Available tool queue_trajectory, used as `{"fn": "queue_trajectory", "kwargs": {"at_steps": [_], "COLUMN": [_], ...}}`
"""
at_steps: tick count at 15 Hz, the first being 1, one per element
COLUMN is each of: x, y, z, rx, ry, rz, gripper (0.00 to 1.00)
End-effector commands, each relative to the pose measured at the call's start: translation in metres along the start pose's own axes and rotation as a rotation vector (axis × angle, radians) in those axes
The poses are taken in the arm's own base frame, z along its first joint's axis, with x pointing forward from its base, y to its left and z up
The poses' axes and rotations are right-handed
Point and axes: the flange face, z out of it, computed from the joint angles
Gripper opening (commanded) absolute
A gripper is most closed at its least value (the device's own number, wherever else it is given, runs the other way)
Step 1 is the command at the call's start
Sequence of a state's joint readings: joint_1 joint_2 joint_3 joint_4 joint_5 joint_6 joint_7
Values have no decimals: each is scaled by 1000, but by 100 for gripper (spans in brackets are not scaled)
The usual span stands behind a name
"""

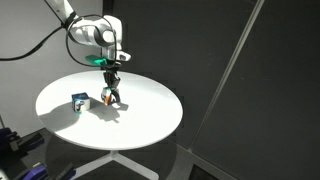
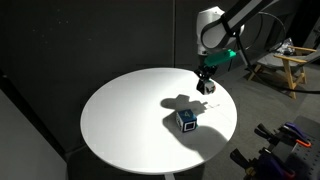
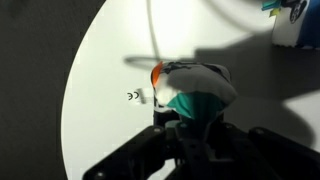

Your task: Pick up the block with the letter a on it and put it on the table next to the block with the number four on it

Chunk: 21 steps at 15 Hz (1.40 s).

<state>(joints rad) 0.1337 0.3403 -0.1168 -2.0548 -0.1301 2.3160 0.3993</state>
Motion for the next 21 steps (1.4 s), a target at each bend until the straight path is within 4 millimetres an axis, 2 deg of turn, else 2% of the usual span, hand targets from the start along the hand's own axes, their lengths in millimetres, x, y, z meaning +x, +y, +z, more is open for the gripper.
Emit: {"fn": "queue_trajectory", "kwargs": {"at_steps": [1,9,10,11,21], "x": [-20,-56,-57,-49,-52], "y": [-7,-27,-28,-35,-35], "z": [-22,-34,-34,-27,-27], "rx": [21,15,18,31,31], "ry": [6,8,4,8,6], "rz": [-153,-445,-454,-409,-432], "gripper": [6,5,5,18,18]}}
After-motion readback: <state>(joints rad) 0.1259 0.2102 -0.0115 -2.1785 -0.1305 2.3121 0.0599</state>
